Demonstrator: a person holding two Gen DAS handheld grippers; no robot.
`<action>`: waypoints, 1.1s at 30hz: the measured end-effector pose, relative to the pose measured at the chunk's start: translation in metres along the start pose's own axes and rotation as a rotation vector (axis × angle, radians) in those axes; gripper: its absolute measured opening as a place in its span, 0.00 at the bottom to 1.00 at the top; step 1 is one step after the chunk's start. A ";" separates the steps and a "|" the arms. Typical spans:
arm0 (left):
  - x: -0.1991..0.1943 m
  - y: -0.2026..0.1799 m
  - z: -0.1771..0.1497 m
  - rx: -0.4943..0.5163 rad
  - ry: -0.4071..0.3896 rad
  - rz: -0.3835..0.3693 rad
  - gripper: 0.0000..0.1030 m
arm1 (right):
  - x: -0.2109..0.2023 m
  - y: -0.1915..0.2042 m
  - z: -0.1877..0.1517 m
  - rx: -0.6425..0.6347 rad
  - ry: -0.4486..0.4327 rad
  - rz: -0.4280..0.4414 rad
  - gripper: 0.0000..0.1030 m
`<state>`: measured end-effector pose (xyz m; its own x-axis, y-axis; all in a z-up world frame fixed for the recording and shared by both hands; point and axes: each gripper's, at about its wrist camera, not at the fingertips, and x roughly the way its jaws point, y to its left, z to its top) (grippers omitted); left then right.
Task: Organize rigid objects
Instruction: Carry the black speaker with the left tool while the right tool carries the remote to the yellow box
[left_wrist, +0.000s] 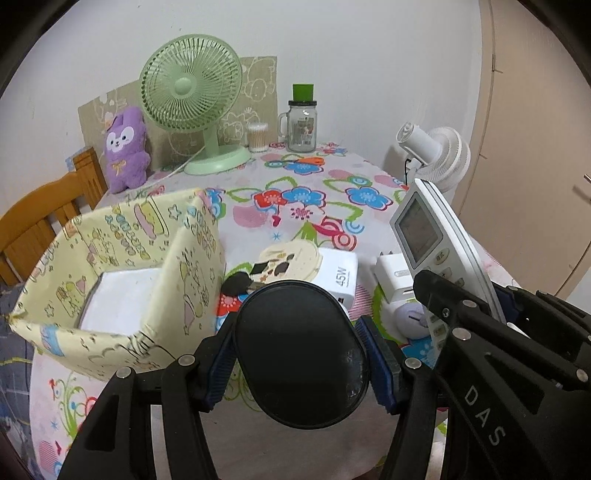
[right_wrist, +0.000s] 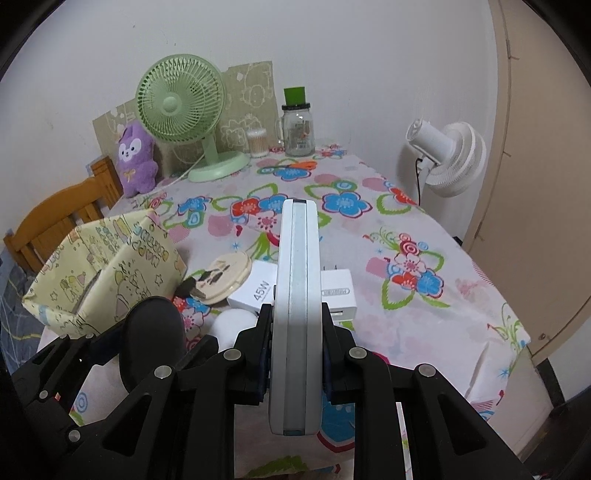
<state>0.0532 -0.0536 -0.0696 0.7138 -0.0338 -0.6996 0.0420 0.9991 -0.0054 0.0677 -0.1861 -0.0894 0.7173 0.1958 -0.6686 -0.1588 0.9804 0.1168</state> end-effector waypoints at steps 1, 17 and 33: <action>-0.002 0.000 0.002 0.003 -0.003 0.000 0.63 | -0.002 0.000 0.001 0.000 -0.003 -0.002 0.24; -0.027 -0.004 0.028 0.051 -0.032 0.007 0.63 | -0.035 0.004 0.029 -0.013 -0.048 -0.060 0.24; -0.036 0.012 0.044 0.085 -0.046 0.039 0.63 | -0.042 0.024 0.047 -0.035 -0.069 -0.086 0.24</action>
<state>0.0586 -0.0419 -0.0131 0.7472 0.0023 -0.6646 0.0710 0.9940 0.0833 0.0657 -0.1698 -0.0235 0.7740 0.1132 -0.6230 -0.1176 0.9925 0.0342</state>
